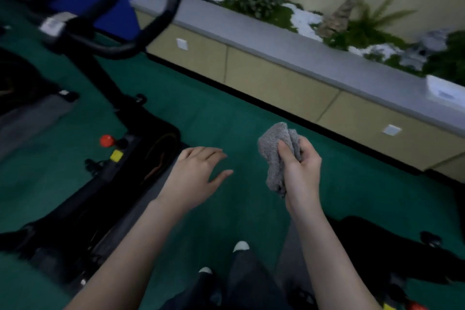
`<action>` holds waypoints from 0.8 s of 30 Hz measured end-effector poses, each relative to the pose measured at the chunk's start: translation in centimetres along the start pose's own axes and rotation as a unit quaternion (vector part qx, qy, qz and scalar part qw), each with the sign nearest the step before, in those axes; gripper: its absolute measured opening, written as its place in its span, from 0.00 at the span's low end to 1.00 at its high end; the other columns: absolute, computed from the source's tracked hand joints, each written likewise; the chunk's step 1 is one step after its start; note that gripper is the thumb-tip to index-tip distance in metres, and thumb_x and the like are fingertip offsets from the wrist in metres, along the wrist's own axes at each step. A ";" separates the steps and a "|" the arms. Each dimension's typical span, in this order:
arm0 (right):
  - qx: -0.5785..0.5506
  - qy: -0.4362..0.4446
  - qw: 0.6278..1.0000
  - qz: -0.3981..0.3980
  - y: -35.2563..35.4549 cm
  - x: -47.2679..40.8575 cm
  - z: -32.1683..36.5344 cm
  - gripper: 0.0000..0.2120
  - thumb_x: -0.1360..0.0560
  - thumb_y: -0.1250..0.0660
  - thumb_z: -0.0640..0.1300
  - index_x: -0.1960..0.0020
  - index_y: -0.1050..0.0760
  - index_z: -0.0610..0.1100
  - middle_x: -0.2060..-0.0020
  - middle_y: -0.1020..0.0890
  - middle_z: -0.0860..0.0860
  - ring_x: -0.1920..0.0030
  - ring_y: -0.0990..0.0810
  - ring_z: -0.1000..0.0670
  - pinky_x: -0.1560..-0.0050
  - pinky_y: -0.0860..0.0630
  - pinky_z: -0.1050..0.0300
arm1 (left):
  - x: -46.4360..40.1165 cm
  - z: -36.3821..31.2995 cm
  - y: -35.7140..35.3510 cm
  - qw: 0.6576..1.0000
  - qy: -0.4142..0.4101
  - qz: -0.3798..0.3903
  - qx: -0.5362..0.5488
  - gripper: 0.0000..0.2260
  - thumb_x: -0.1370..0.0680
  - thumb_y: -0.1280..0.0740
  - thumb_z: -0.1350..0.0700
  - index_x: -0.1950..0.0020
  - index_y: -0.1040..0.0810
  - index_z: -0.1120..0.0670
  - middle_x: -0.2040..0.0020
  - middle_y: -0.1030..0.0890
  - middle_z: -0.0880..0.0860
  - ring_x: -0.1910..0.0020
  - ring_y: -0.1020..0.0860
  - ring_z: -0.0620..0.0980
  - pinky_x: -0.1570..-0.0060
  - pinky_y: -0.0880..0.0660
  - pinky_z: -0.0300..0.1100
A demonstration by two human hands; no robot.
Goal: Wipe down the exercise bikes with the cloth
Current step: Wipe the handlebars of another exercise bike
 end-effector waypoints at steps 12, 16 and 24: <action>0.030 0.030 0.966 0.257 -14.8 -2.1 0.8 0.04 0.23 0.33 0.40 0.54 0.20 0.46 0.61 0.17 0.50 0.57 0.18 0.50 0.56 0.21 0.55 | 8.0 10.0 4.9 0.958 0.278 -0.071 -0.023 0.35 0.27 0.57 0.31 0.28 0.33 0.47 0.28 0.33 0.44 0.29 0.36 0.45 0.32 0.41 0.45; 0.025 0.035 0.953 0.299 -16.7 -3.4 0.8 0.05 0.23 0.33 0.41 0.55 0.19 0.48 0.63 0.16 0.53 0.58 0.17 0.52 0.58 0.21 0.56 | 8.1 10.5 5.5 0.942 0.320 -0.091 -0.037 0.34 0.27 0.56 0.32 0.29 0.31 0.47 0.30 0.31 0.44 0.31 0.34 0.45 0.32 0.40 0.45; 0.014 0.002 0.949 0.314 -19.0 -5.8 0.2 0.07 0.24 0.32 0.39 0.54 0.19 0.50 0.59 0.15 0.51 0.55 0.16 0.50 0.53 0.20 0.53 | 8.2 12.3 6.8 0.923 0.362 -0.122 -0.046 0.31 0.25 0.53 0.33 0.32 0.28 0.48 0.33 0.27 0.44 0.33 0.31 0.46 0.35 0.38 0.45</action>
Point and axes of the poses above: each hand's wrist, its own x-axis away from the middle knuckle, its own y-axis out of the back of the hand, z = x × y, the point moved 7 cm from there along -x, towards the middle knuckle
